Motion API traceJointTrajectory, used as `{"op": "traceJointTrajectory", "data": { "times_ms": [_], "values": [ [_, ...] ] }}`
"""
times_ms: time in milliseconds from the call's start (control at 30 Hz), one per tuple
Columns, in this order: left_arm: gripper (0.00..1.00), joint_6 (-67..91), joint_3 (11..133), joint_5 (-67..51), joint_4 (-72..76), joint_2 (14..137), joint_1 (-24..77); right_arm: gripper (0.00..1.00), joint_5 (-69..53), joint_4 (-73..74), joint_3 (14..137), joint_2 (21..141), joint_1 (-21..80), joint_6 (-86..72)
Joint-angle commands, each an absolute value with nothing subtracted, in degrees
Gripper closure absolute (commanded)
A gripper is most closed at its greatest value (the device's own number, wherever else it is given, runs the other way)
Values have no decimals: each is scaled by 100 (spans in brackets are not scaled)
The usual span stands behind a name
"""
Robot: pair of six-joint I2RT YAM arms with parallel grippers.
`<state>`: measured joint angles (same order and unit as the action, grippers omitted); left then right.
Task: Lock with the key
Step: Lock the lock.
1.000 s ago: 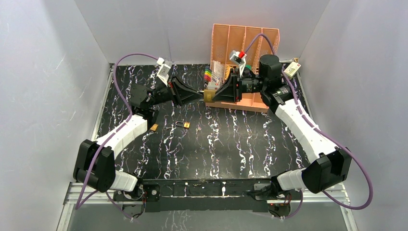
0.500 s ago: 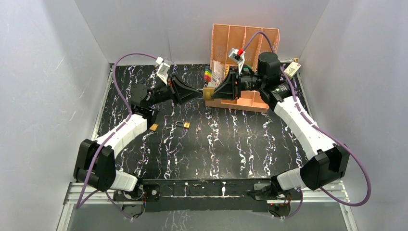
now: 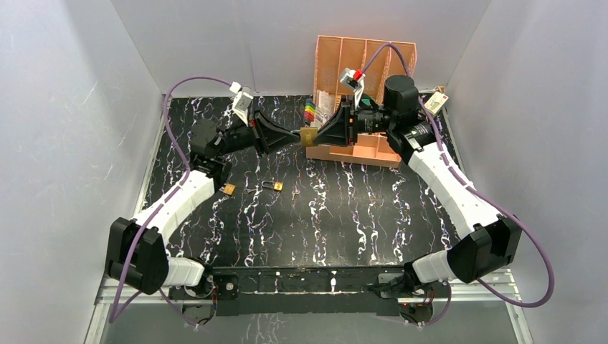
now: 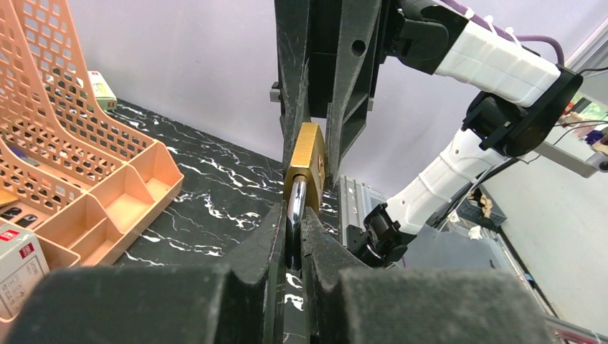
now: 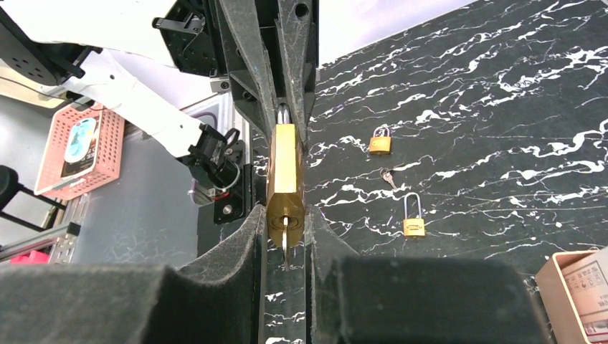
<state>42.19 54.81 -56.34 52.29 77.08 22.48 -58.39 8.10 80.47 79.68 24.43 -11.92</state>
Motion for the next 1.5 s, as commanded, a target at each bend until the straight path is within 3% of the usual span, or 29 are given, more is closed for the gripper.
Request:
{"op": "traceJointTrajectory", "data": {
  "times_ms": [0, 133, 333, 633, 800, 1467],
  "values": [
    [100, 3952, 5531, -6001, 5071, 7379, 2347, 100, -5590, 106, 7983, 7848, 2411, -1374],
    [100, 3692, 5801, -6038, 4604, 7317, 2347, 100, -5567, -416, 7479, 7634, 2467, -1672],
    [100, 3665, 5639, -5993, 4540, 7293, 2351, 100, -5292, 336, 8326, 7707, 2468, -1209],
    [100, 3051, 6174, -5998, 3689, 7301, 2347, 100, -5254, -288, 7309, 7526, 2567, -1534],
    [100, 3248, 5928, -5877, 4014, 7275, 2347, 100, -5118, 507, 8108, 7667, 2568, -1037],
    [100, 3107, 6011, -5902, 3867, 7343, 2347, 100, -5160, 180, 7754, 7579, 2590, -1219]
  ]
}}
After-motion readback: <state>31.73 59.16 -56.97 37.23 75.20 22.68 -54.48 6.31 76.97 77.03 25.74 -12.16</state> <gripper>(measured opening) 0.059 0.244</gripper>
